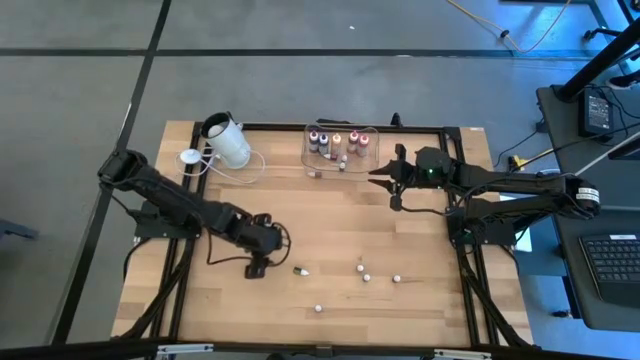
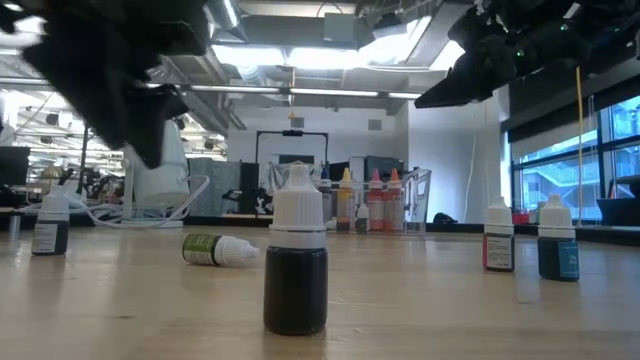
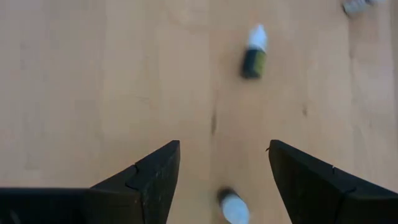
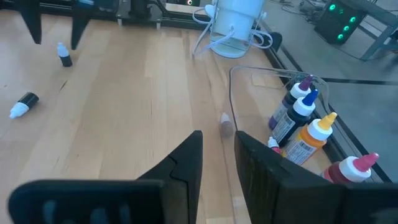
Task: Pick & Place food coloring
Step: Put the small black food coloring bottle into the transparent container
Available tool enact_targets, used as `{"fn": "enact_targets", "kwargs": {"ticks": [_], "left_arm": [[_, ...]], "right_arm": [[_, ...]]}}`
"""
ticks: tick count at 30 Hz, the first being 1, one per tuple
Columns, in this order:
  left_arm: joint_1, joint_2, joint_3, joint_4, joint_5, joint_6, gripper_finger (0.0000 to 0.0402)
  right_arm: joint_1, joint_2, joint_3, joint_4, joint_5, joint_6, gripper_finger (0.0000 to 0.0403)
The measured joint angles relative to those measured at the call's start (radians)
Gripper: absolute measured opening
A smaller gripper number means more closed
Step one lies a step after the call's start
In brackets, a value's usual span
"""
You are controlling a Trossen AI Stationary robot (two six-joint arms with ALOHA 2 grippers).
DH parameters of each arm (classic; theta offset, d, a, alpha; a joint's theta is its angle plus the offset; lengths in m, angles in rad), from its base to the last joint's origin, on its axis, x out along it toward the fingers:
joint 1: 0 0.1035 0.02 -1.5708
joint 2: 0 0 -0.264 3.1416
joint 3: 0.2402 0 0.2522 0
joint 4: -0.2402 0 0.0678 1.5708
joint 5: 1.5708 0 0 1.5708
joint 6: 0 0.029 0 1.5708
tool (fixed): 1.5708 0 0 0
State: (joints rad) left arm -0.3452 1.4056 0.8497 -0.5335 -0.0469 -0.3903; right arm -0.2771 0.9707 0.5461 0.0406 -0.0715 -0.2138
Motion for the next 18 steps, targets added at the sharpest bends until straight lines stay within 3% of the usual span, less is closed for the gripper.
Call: {"fn": "enact_targets", "kwargs": {"ticks": [8, 18], "left_arm": [[-0.097, 0.0, -0.004, -0.019, -0.014, 0.006, 0.0242], [-0.133, 0.0, -0.088, -0.014, -0.014, -0.044, 0.0242]], "right_arm": [[0.0, 0.0, 0.0, 0.0, 0.0, 0.0, 0.0097], [0.0, 0.001, 0.0, 0.0, 0.0, 0.0, 0.0097]]}}
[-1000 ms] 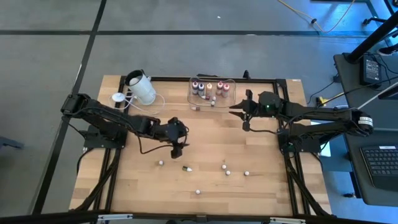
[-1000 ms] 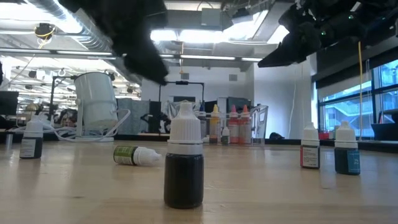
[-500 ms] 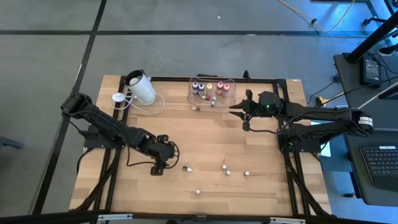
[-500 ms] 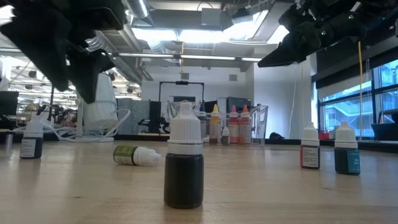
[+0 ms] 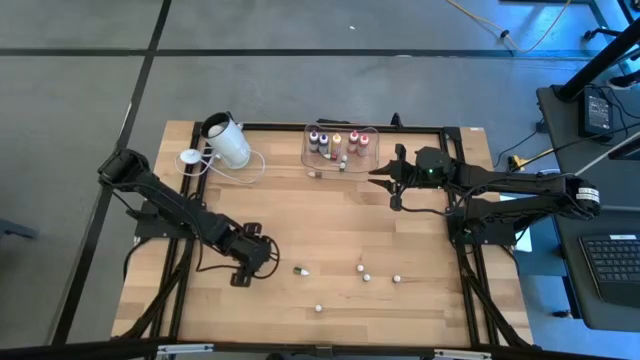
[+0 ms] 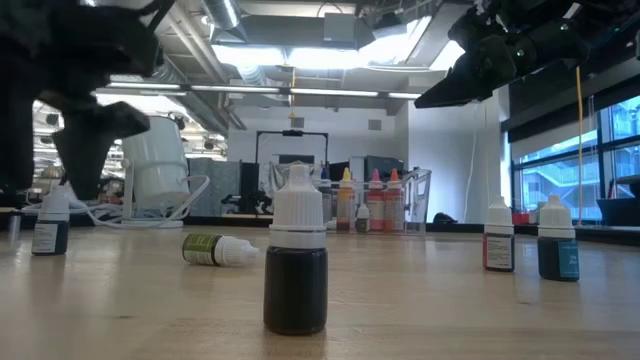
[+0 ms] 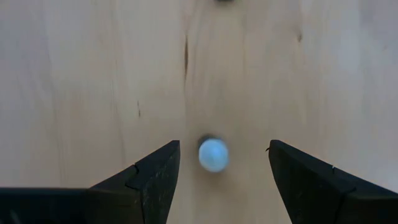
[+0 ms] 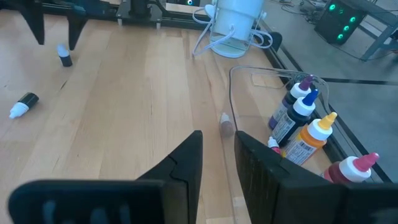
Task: Pick & Place food coloring
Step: Put the small black food coloring bottle into the transparent container
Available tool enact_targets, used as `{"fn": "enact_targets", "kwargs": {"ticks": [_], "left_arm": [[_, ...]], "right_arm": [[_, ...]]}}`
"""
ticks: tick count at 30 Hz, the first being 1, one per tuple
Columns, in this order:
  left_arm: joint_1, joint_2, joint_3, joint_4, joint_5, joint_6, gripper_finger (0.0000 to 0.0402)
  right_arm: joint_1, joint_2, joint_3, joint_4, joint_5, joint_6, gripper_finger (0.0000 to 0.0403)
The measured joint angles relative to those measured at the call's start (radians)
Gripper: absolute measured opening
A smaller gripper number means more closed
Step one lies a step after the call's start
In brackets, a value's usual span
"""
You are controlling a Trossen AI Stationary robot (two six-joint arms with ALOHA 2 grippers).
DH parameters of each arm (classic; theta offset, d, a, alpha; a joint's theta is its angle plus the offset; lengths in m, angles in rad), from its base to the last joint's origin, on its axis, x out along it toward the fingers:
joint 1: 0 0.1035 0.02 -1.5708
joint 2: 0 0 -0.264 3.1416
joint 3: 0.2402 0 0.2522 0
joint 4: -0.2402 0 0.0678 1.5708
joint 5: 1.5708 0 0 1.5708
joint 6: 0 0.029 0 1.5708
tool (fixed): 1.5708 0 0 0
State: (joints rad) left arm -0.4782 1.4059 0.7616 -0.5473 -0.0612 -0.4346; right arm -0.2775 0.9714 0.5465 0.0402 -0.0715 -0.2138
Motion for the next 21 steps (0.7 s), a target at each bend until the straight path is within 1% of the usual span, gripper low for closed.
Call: {"fn": "enact_targets", "kwargs": {"ticks": [4, 12, 21], "left_arm": [[0.0, 0.0, -0.025, -0.005, 0.0, -0.013, 0.0242], [0.0, 0.0, -0.026, 0.028, 0.0, -0.016, 0.0242], [0.0, 0.0, -0.026, 0.029, 0.01, -0.016, 0.0242]], "right_arm": [[0.0, 0.0, 0.0, 0.0, 0.0, 0.0, 0.0097], [0.0, 0.0, 0.0, 0.0, 0.0, 0.0, 0.0097], [0.0, 0.0, 0.0, 0.0, 0.0, 0.0, 0.0097]]}}
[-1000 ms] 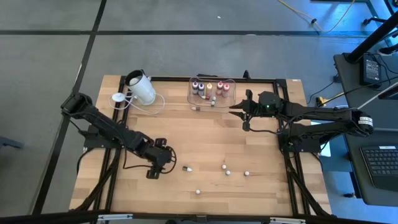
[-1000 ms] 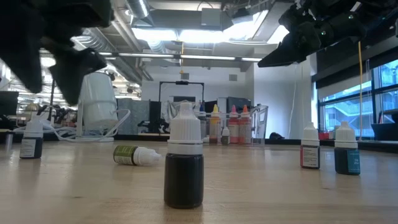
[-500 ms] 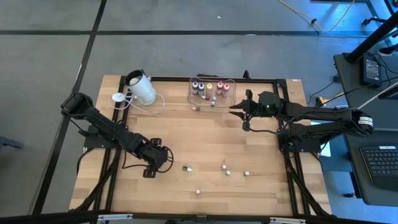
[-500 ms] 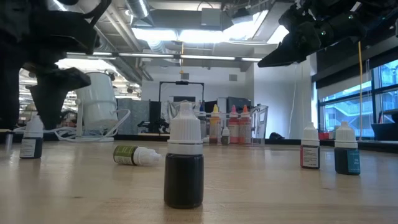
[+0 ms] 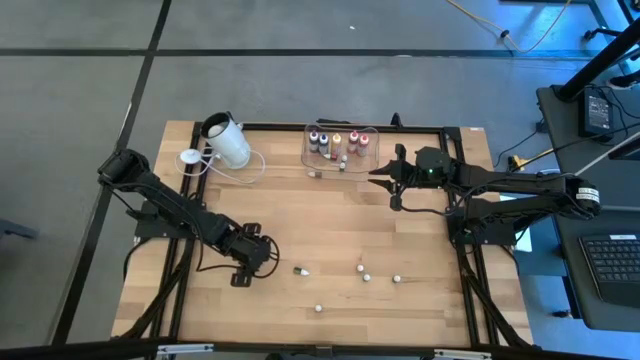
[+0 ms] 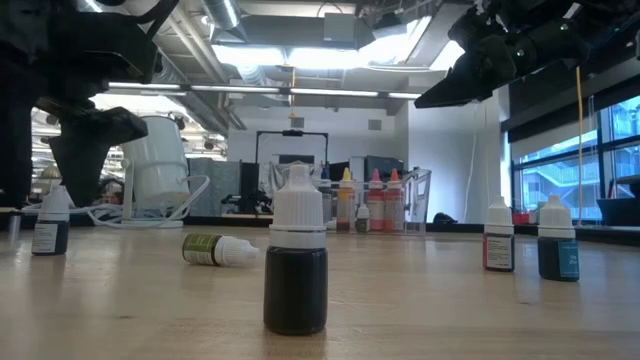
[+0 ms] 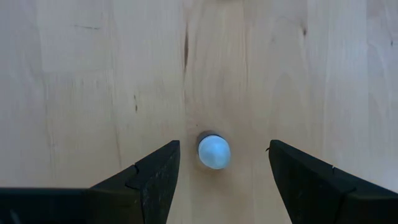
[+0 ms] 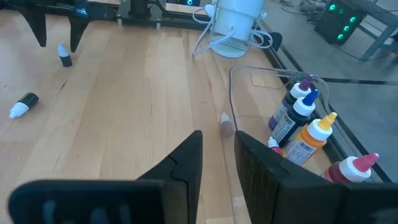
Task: Pick & Place food coloring
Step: Put the small black food coloring bottle into the transparent container
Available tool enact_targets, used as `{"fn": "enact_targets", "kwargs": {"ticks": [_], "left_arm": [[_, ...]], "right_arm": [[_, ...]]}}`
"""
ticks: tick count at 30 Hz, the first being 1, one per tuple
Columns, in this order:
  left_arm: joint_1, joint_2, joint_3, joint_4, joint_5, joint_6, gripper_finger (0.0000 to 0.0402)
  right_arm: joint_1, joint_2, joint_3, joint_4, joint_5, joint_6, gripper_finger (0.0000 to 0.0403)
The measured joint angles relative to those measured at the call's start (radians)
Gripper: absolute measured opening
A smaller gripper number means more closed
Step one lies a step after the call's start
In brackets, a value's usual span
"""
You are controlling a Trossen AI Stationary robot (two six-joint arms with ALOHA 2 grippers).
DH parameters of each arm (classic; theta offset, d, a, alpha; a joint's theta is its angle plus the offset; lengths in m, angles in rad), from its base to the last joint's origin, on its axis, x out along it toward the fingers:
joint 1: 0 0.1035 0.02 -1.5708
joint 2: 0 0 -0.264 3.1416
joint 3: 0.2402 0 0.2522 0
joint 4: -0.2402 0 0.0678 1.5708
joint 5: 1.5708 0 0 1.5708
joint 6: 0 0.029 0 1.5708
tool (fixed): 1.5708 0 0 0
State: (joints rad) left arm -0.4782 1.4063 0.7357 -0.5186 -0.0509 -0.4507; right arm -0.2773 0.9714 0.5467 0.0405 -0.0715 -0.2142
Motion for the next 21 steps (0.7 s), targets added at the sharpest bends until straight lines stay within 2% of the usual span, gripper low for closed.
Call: {"fn": "enact_targets", "kwargs": {"ticks": [5, 15, 21], "left_arm": [[-0.001, 0.0, 0.0, 0.0, -0.049, 0.0, 0.0242], [-0.001, 0.007, 0.0, 0.002, -0.052, -0.01, 0.0241], [-0.015, 0.065, 0.0, 0.022, -0.04, -0.008, 0.0217]], "right_arm": [[0.0, 0.0, 0.0, 0.0, 0.0, -0.001, 0.0097], [0.0, 0.0, 0.0, 0.0, 0.0, -0.004, 0.0097], [0.0, 0.0, 0.0, -0.001, 0.0, -0.004, 0.0097]]}}
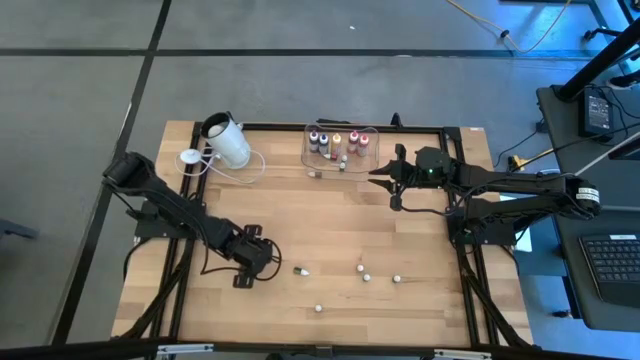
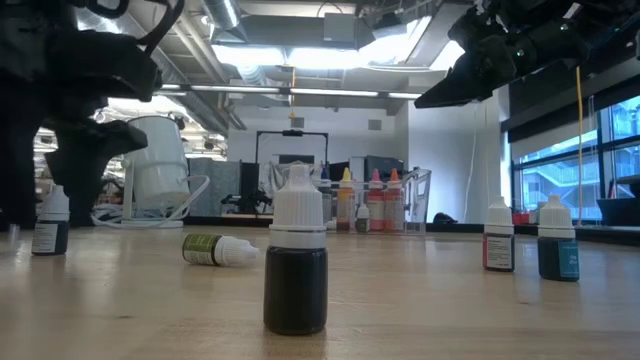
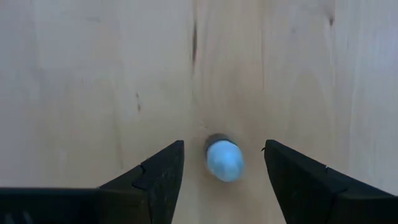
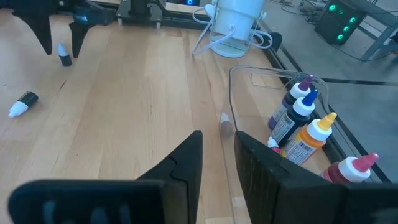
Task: Pick & Place food coloring
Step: Put the small black food coloring bottle into the transparent container
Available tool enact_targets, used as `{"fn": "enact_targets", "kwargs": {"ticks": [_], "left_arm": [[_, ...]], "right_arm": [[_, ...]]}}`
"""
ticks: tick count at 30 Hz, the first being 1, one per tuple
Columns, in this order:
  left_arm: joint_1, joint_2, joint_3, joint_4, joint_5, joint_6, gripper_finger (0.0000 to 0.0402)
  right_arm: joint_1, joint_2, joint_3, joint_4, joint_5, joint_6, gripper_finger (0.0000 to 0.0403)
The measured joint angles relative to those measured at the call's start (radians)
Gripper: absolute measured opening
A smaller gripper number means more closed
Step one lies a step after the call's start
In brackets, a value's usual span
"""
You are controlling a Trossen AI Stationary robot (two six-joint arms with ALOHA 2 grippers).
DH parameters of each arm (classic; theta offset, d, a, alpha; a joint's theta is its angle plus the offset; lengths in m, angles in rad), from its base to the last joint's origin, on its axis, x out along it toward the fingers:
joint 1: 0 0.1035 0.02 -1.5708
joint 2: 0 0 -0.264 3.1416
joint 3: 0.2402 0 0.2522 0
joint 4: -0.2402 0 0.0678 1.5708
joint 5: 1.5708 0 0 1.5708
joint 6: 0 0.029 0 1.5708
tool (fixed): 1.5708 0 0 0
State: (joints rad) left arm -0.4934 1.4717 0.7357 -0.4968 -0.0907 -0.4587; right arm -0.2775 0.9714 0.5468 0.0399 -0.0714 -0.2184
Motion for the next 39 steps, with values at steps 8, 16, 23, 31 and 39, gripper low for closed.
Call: {"fn": "enact_targets", "kwargs": {"ticks": [8, 16, 23, 31, 39], "left_arm": [[-0.011, 0.016, -0.001, 0.013, 0.004, -0.001, 0.0173], [-0.011, 0.016, 0.0, 0.023, 0.003, 0.0, 0.0129], [-0.011, 0.016, 0.0, 0.001, 0.002, 0.0, 0.0082], [0.065, 0.016, 0.0, 0.185, -0.102, 0.001, 0.0072], [0.27, 0.016, 0.098, 0.495, -0.538, 0.219, 0.0068]], "right_arm": [[0.0, 0.0, 0.0, 0.0, 0.0, 0.0, 0.0097], [0.0, 0.0, 0.0, 0.0, 0.0, 0.0, 0.0097], [0.0, 0.0, 0.0, 0.0, 0.0, 0.0, 0.0097], [0.0, 0.0, 0.0, 0.0, 0.0, -0.001, 0.0097], [0.0, 0.0, 0.0, 0.01, 0.0, -0.003, 0.0097]]}}
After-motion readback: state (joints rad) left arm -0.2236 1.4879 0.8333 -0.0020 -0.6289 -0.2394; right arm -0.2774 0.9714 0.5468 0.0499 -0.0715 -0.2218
